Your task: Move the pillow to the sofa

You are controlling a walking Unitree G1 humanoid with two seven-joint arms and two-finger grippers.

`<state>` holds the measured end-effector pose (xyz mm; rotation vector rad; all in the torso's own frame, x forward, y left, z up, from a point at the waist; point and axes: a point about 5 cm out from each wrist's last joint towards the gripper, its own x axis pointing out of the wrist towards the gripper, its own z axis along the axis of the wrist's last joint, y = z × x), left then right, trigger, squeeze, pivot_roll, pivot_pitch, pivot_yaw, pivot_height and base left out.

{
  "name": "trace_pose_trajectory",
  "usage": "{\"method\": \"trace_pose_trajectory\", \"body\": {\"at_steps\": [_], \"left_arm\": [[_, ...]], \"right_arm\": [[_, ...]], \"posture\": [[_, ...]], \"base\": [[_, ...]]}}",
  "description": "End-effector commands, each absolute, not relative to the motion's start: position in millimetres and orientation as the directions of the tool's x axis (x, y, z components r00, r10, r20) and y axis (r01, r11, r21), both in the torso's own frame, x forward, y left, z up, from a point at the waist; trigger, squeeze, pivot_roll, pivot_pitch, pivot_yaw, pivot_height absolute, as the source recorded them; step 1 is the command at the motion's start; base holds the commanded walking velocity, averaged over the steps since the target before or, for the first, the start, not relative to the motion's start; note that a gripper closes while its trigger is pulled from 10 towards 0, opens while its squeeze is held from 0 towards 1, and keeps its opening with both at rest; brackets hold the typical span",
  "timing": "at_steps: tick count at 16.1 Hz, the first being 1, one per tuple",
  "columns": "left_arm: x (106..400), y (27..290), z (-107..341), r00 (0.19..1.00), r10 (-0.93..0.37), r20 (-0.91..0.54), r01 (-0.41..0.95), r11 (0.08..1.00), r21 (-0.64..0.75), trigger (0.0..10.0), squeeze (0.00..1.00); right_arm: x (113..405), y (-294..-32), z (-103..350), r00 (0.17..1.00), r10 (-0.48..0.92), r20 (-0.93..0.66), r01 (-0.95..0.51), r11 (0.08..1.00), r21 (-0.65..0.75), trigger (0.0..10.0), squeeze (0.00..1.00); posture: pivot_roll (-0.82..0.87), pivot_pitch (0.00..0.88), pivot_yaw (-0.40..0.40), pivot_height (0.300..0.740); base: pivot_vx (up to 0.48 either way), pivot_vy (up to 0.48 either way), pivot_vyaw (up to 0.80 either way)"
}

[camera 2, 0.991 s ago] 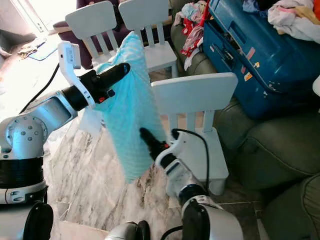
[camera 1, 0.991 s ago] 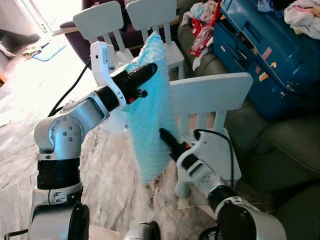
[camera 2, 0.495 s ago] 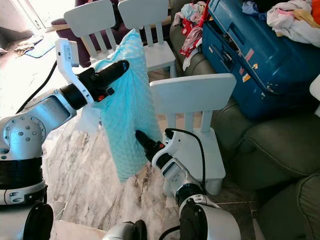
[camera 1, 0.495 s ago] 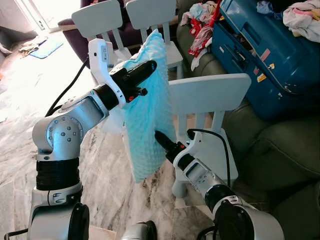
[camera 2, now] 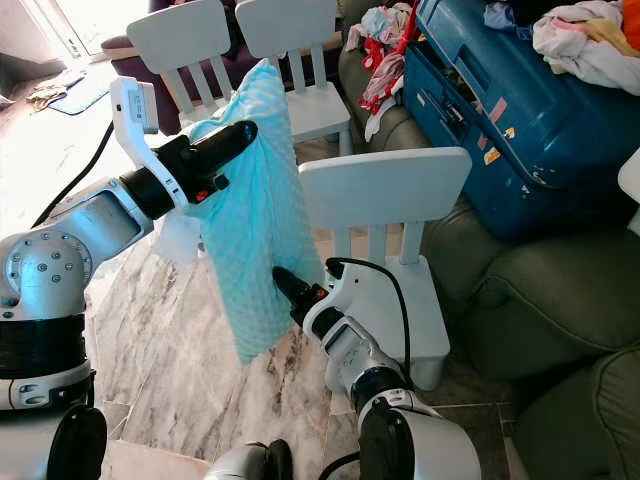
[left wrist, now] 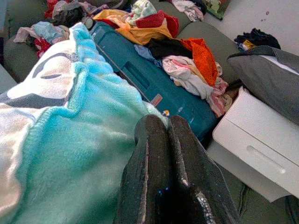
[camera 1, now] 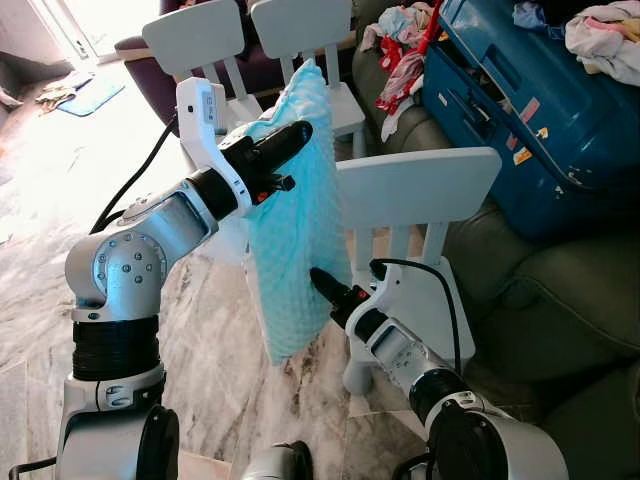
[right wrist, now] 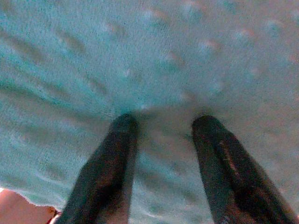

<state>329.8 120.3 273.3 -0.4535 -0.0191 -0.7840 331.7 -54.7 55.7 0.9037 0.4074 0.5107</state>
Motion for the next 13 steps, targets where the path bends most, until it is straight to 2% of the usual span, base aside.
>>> {"method": "trace_pose_trajectory", "body": {"at_steps": [1,13], "left_arm": [[324.7,123.9,283.8,0.705,-0.670,0.231,0.702,0.614,-0.361,10.0,0.00],[329.4,127.0,296.2,0.720,-0.642,0.264,0.693,0.638,-0.337,10.0,0.00]], "right_arm": [[320.1,-33.4,47.9,0.776,0.614,-0.145,-0.228,0.488,0.843,0.0,0.00],[319.7,-36.3,46.0,0.780,0.607,-0.152,-0.226,0.500,0.836,0.0,0.00]], "posture": [[0.15,0.172,0.109,0.740],[0.16,0.165,0.110,0.740]], "base": [[0.000,0.000,0.00],[0.000,0.000,0.00]]}}
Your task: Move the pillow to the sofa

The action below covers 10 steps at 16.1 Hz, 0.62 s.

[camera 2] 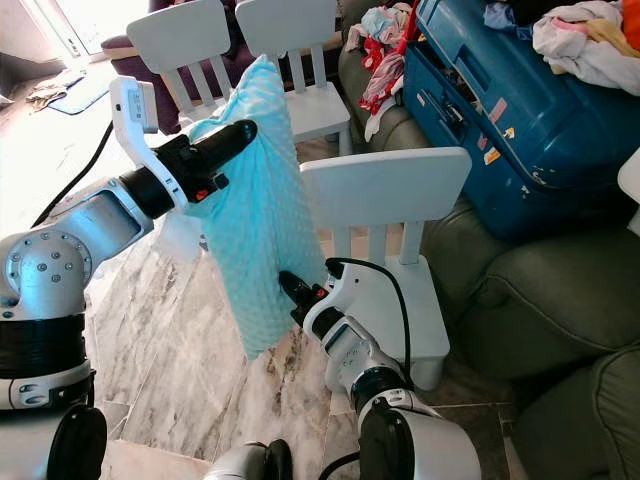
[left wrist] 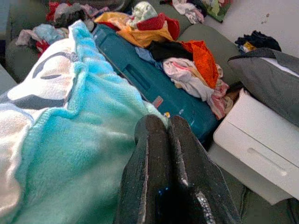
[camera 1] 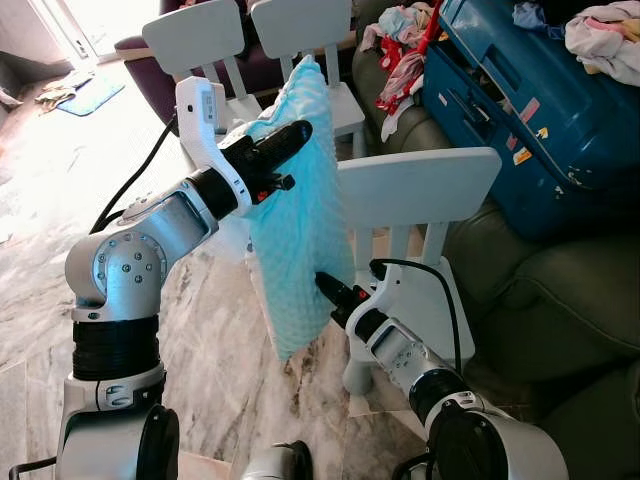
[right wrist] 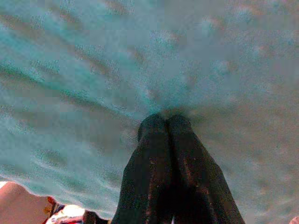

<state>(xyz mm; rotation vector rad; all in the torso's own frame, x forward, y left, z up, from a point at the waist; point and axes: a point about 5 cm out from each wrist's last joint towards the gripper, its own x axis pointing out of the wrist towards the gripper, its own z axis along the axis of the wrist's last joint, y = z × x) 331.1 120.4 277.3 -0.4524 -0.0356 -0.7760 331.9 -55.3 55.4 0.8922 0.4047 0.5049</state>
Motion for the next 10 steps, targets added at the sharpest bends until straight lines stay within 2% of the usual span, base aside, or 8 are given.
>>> {"method": "trace_pose_trajectory", "body": {"at_steps": [1,5,6,7,8,9,10], "left_arm": [[331.2,128.3,301.3,0.722,-0.634,0.276,0.691,0.643,-0.329,10.0,0.00],[342.1,135.1,322.3,0.742,-0.580,0.337,0.668,0.683,-0.296,10.0,0.00],[344.2,136.1,321.3,0.754,-0.562,0.341,0.654,0.692,-0.306,10.0,0.00],[346.3,136.9,319.6,0.768,-0.541,0.343,0.637,0.700,-0.322,10.0,0.00],[347.2,136.1,318.2,0.772,-0.535,0.344,0.633,0.695,-0.340,10.0,0.00],[347.6,134.8,317.7,0.771,-0.535,0.346,0.635,0.693,-0.343,10.0,0.00],[347.5,133.5,317.8,0.768,-0.537,0.348,0.637,0.690,-0.342,10.0,0.00]], "right_arm": [[319.4,-38.6,44.7,0.783,0.602,-0.157,-0.221,0.506,0.834,0.0,0.00],[323.1,-67.3,37.9,0.821,0.528,-0.217,-0.194,0.615,0.764,0.0,0.00],[324.8,-76.2,37.4,0.837,0.499,-0.225,-0.177,0.636,0.752,2.2,0.00],[326.5,-86.8,36.9,0.855,0.466,-0.230,-0.156,0.653,0.741,2.1,0.00],[326.9,-96.0,35.6,0.866,0.441,-0.236,-0.136,0.661,0.738,8.0,0.16],[327.2,-103.4,34.9,0.876,0.421,-0.236,-0.122,0.666,0.736,10.0,1.00],[327.0,-109.9,33.9,0.884,0.401,-0.240,-0.108,0.675,0.730,10.0,1.00]], "posture": [[0.16,0.164,0.109,0.740],[0.14,0.153,0.109,0.740],[0.13,0.152,0.109,0.740],[0.13,0.150,0.108,0.740],[0.13,0.148,0.108,0.740],[0.13,0.148,0.108,0.740],[0.13,0.146,0.107,0.740]], "base": [[0.000,0.000,0.00],[0.000,0.000,0.00],[0.000,0.000,0.00],[0.000,0.000,0.00],[0.000,0.000,0.00],[0.000,0.000,0.00],[0.000,0.000,0.00]]}}
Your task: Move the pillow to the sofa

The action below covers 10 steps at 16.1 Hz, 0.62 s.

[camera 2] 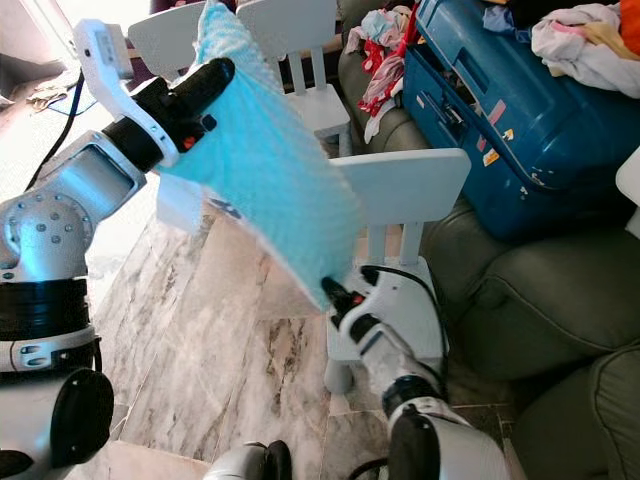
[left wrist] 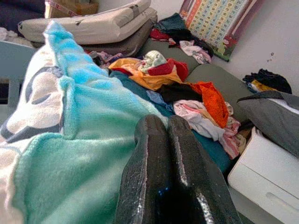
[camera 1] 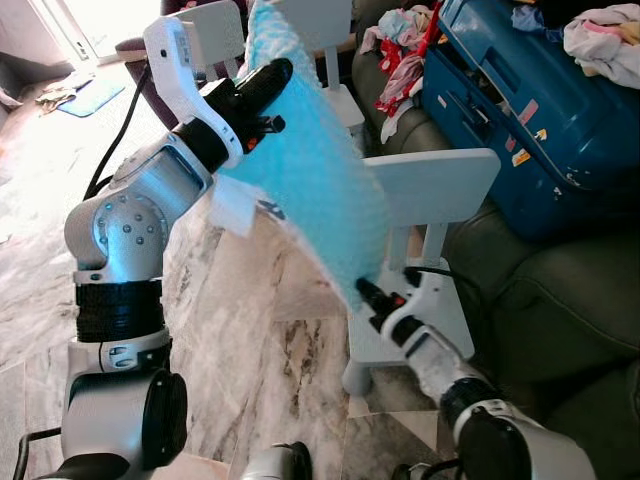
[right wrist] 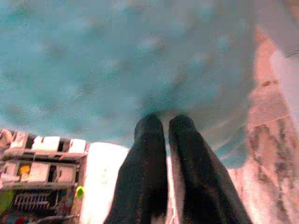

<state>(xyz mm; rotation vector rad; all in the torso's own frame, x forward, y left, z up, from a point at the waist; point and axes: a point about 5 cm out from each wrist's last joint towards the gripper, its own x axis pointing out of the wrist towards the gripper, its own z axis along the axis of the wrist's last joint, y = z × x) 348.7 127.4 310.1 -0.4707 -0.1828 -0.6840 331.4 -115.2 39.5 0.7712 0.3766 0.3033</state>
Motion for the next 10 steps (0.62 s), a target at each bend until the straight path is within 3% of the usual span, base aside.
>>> {"method": "trace_pose_trajectory", "body": {"at_steps": [1,6,10], "left_arm": [[347.6,132.1,321.6,0.763,-0.538,0.358,0.643,0.688,-0.337,10.0,0.00],[350.6,133.7,328.0,0.764,-0.525,0.375,0.642,0.681,-0.352,10.0,0.00],[351.0,133.1,327.5,0.765,-0.527,0.371,0.641,0.678,-0.360,10.0,0.00]], "right_arm": [[326.5,-120.1,32.4,0.898,0.369,-0.240,-0.082,0.675,0.733,10.0,1.00],[326.6,-146.8,32.9,0.938,0.280,-0.205,-0.019,0.630,0.776,10.0,1.00],[321.4,-144.2,26.6,0.930,0.293,-0.221,0.001,0.600,0.800,10.0,1.00]], "posture": [[0.14,0.143,0.110,0.740],[0.14,0.135,0.126,0.740],[0.15,0.142,0.132,0.740]], "base": [[0.000,0.000,0.00],[0.000,0.000,0.00],[0.000,0.000,0.00]]}}
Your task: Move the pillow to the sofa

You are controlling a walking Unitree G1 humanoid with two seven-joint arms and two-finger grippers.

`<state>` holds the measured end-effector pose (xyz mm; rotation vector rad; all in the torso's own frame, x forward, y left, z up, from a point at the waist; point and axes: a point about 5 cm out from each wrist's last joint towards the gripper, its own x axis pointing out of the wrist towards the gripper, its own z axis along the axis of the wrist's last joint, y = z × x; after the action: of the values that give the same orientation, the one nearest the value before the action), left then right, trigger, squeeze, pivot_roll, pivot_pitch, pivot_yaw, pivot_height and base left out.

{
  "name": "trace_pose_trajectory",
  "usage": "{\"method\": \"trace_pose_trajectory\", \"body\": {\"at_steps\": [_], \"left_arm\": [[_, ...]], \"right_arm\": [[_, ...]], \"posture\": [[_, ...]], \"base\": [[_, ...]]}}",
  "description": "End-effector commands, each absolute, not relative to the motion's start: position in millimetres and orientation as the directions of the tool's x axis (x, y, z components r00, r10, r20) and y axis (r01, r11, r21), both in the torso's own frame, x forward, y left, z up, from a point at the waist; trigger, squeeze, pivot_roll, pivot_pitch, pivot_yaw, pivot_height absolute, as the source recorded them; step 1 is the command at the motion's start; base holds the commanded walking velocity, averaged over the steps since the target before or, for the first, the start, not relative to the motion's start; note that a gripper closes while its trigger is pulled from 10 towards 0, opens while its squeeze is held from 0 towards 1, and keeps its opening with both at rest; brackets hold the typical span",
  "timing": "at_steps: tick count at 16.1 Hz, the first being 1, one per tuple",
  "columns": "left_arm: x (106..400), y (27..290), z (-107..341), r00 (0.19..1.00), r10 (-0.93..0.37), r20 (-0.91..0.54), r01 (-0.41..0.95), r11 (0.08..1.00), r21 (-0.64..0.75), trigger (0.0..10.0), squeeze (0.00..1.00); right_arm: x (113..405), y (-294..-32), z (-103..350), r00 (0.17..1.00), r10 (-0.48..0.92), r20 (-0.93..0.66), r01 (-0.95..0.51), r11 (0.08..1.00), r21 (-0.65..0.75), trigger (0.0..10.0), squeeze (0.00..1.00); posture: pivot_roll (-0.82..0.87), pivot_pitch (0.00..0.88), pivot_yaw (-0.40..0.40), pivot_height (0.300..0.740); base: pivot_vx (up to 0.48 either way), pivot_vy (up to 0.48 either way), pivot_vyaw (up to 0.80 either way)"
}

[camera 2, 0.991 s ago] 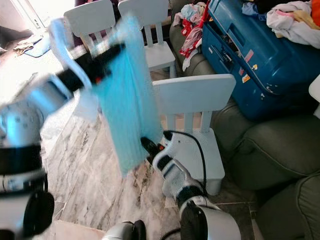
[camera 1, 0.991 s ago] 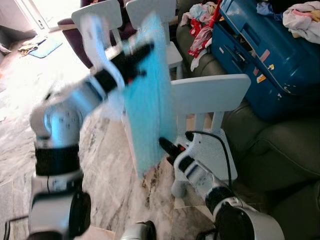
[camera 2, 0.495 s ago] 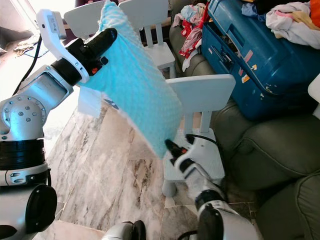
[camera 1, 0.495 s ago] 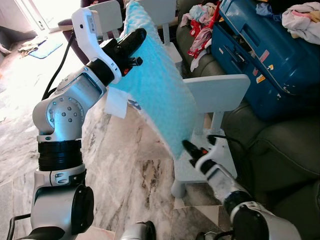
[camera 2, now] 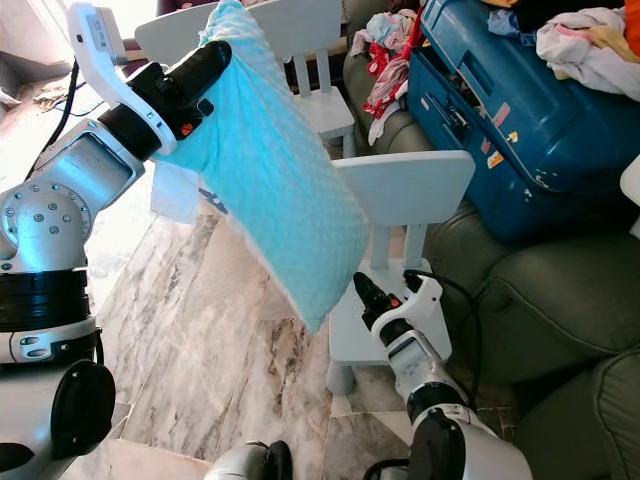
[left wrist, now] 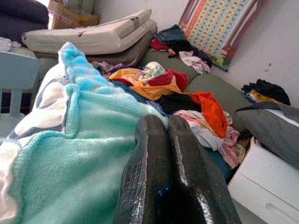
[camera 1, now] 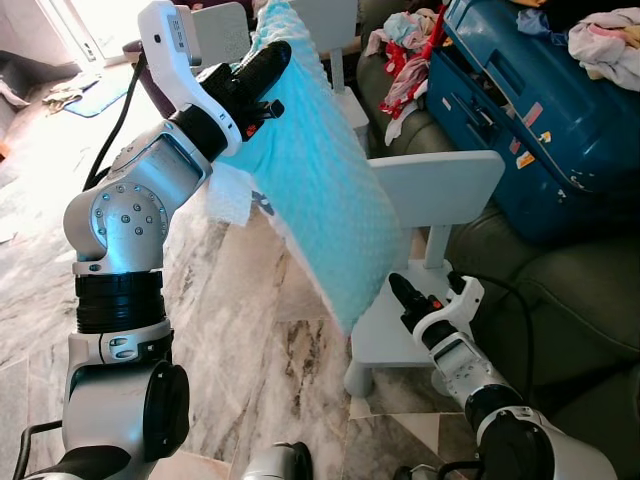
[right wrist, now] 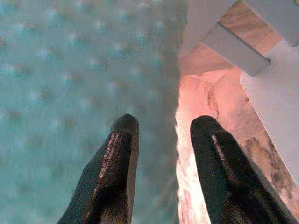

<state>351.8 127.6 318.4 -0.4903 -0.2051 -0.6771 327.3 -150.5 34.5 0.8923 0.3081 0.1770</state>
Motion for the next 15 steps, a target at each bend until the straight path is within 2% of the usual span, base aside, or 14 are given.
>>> {"method": "trace_pose_trajectory", "body": {"at_steps": [1,2,9,12,15], "left_arm": [[350.8,132.5,327.3,0.766,-0.527,0.369,0.641,0.677,-0.363,10.0,0.00],[350.0,132.4,327.4,0.767,-0.527,0.367,0.640,0.677,-0.365,10.0,0.00],[342.2,132.9,337.0,0.771,-0.509,0.383,0.632,0.686,-0.361,10.0,0.00],[338.0,133.2,345.4,0.772,-0.496,0.397,0.628,0.691,-0.358,10.0,0.00],[336.8,136.4,348.5,0.779,-0.480,0.403,0.618,0.697,-0.364,10.0,0.00]], "right_arm": [[320.3,-136.6,25.3,0.927,0.307,-0.215,0.004,0.566,0.824,10.0,1.00],[320.7,-126.1,26.6,0.923,0.333,-0.193,-0.009,0.520,0.854,10.0,1.00],[326.7,-68.2,41.1,0.876,0.452,-0.170,-0.043,0.422,0.905,10.0,1.00],[322.6,-47.7,41.4,0.839,0.508,-0.197,-0.061,0.447,0.892,10.0,1.00],[319.2,-51.0,33.7,0.833,0.481,-0.273,-0.045,0.550,0.834,10.0,1.00]], "posture": [[0.15,0.143,0.133,0.740],[0.17,0.149,0.132,0.740],[0.25,0.179,0.102,0.740],[0.27,0.198,0.089,0.740],[0.28,0.203,0.086,0.740]], "base": [[0.000,0.000,0.00],[0.000,0.000,0.00],[0.000,0.000,0.00],[0.000,0.000,0.00],[0.000,0.000,0.00]]}}
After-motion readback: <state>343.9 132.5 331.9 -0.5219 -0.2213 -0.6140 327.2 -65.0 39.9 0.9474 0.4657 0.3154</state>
